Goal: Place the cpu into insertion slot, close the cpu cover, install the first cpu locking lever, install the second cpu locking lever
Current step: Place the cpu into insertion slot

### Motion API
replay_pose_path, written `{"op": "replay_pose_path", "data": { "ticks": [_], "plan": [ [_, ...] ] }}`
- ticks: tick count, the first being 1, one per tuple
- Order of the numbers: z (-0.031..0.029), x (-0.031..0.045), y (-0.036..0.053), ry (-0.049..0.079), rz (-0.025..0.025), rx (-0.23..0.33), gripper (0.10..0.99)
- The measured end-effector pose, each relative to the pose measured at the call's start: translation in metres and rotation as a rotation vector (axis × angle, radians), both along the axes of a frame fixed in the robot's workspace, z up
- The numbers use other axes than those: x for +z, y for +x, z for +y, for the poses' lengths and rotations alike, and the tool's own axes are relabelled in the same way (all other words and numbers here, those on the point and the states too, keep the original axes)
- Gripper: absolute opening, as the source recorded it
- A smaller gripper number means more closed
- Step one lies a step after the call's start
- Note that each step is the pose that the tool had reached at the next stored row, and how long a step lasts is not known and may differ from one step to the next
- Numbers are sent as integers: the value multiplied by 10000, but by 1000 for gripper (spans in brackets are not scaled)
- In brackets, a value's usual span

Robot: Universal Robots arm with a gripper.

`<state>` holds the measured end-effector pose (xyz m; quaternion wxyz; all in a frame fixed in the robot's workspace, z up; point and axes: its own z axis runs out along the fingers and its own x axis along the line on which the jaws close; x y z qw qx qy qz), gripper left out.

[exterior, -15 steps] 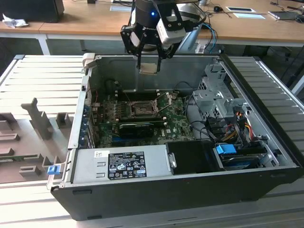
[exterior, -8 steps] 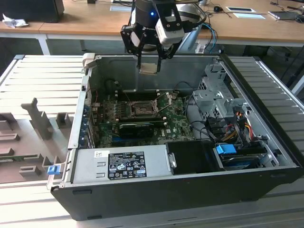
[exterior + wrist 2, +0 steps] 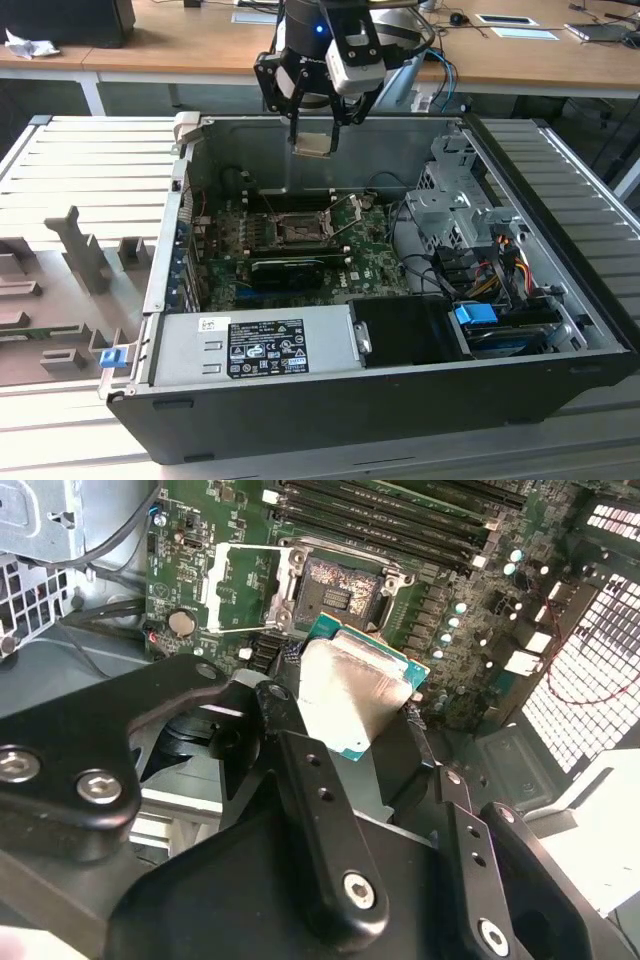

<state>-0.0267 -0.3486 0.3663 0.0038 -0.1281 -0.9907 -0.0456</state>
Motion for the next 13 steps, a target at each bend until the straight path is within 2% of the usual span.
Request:
{"op": "replay_pose_path", "data": {
  "ticks": [13],
  "plan": [
    [0,-5,0,-1,1,-599,529]
  ]
}}
